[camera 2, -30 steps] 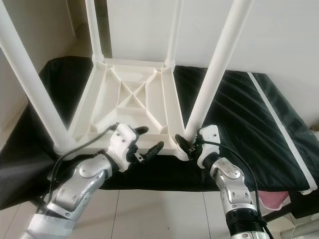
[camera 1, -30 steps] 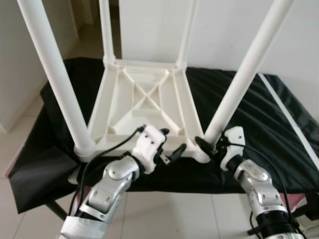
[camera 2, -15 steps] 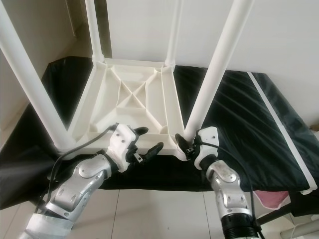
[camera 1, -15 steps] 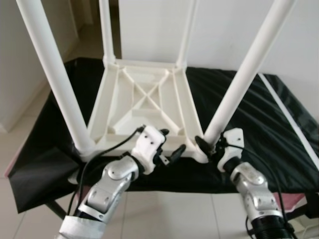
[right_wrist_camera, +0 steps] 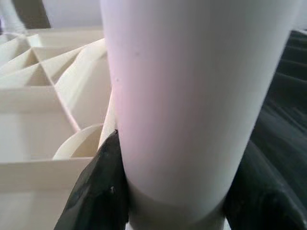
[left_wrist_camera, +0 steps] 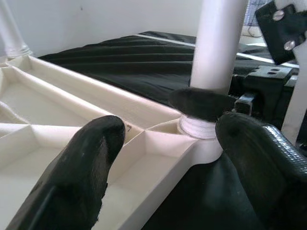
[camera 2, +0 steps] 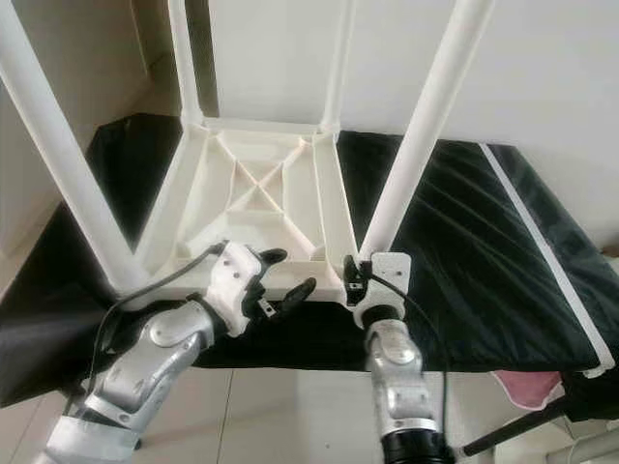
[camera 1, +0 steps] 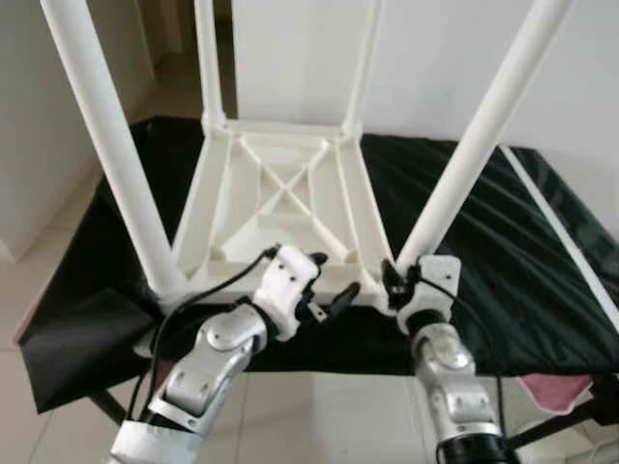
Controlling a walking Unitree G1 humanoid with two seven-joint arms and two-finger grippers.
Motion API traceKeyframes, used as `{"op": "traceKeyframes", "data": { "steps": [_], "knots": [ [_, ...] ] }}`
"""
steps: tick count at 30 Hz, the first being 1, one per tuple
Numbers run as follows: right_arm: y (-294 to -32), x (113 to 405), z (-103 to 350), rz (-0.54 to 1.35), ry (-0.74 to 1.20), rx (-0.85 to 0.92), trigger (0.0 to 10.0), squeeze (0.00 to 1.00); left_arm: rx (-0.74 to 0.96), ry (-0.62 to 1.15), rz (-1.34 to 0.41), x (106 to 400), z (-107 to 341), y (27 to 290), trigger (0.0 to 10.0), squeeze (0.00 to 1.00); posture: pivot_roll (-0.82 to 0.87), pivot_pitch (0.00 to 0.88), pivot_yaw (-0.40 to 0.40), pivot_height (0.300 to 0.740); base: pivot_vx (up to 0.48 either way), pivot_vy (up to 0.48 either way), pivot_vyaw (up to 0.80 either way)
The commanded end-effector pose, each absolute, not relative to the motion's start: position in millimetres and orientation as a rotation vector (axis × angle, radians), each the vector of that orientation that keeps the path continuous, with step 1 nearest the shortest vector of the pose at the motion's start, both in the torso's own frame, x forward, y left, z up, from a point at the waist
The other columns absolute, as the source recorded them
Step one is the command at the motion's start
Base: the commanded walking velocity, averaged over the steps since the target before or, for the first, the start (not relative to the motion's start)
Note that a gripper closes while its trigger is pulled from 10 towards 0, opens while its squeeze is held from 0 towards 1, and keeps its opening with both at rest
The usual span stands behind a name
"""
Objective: Building children table
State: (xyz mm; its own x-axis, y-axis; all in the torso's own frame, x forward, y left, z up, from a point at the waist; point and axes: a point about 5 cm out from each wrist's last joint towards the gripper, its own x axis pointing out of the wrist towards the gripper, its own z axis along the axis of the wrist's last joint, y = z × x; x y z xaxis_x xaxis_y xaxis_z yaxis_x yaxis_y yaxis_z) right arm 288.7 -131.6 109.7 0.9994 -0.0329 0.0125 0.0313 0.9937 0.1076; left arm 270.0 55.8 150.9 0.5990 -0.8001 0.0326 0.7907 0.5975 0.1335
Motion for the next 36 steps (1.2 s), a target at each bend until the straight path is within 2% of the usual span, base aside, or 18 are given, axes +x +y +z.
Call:
{"op": "traceKeyframes", "data": {
  "steps": [1, 14, 15, 16, 24, 25, 27, 28, 32, 36],
  "knots": [
    [-126, 283, 92, -0.039, 0.076, 0.130, 10.0, 0.00, 0.119, -0.090, -1.035, 264, 152, 50, 10.0, 0.00, 0.01, 0.000, -0.051, 0.740, 0.000, 0.000, 0.00],
    [-127, 284, 97, -0.039, 0.060, 0.099, 10.0, 0.00, 0.112, -0.097, -1.042, 267, 154, 47, 10.0, 0.00, 0.01, 0.000, -0.050, 0.740, 0.000, 0.000, 0.00],
    [-125, 284, 98, -0.027, 0.052, 0.108, 10.0, 0.85, 0.111, -0.098, -1.044, 266, 154, 46, 10.0, 0.00, 0.01, 0.000, -0.055, 0.740, 0.000, 0.000, 0.00],
    [-123, 284, 99, -0.011, 0.047, 0.119, 10.0, 1.00, 0.110, -0.099, -1.045, 266, 155, 46, 10.0, 0.00, 0.01, 0.000, -0.055, 0.740, 0.000, 0.000, 0.00],
    [-122, 282, 106, 0.033, 0.010, 0.119, 10.0, 1.00, 0.103, -0.106, -1.040, 267, 156, 45, 10.0, 0.00, 0.01, 0.000, -0.060, 0.740, 0.000, 0.000, 0.00],
    [-124, 281, 108, 0.052, 0.001, 0.118, 10.0, 0.87, 0.101, -0.108, -1.040, 267, 156, 44, 10.0, 0.00, 0.00, 0.000, -0.059, 0.740, 0.000, 0.000, 0.00],
    [-125, 281, 109, 0.065, -0.005, 0.116, 10.0, 0.87, 0.099, -0.109, -1.040, 267, 156, 44, 10.0, 0.00, 0.00, 0.000, -0.059, 0.740, 0.000, 0.000, 0.00],
    [-129, 280, 110, 0.094, -0.010, 0.103, 10.0, 0.00, 0.098, -0.110, -1.041, 267, 156, 43, 10.0, 0.00, 0.00, 0.000, -0.056, 0.740, 0.000, 0.000, 0.00],
    [-142, 277, 112, 0.216, -0.025, 0.042, 10.0, 0.00, 0.095, -0.109, -1.051, 266, 156, 43, 10.0, 0.00, -0.01, 0.000, -0.054, 0.740, 0.000, 0.000, 0.00],
    [-149, 278, 114, 0.259, -0.032, 0.010, 10.0, 0.00, 0.091, -0.107, -1.062, 265, 156, 42, 10.0, 0.00, -0.01, 0.000, -0.053, 0.740, 0.000, 0.000, 0.00]
  ]
}}
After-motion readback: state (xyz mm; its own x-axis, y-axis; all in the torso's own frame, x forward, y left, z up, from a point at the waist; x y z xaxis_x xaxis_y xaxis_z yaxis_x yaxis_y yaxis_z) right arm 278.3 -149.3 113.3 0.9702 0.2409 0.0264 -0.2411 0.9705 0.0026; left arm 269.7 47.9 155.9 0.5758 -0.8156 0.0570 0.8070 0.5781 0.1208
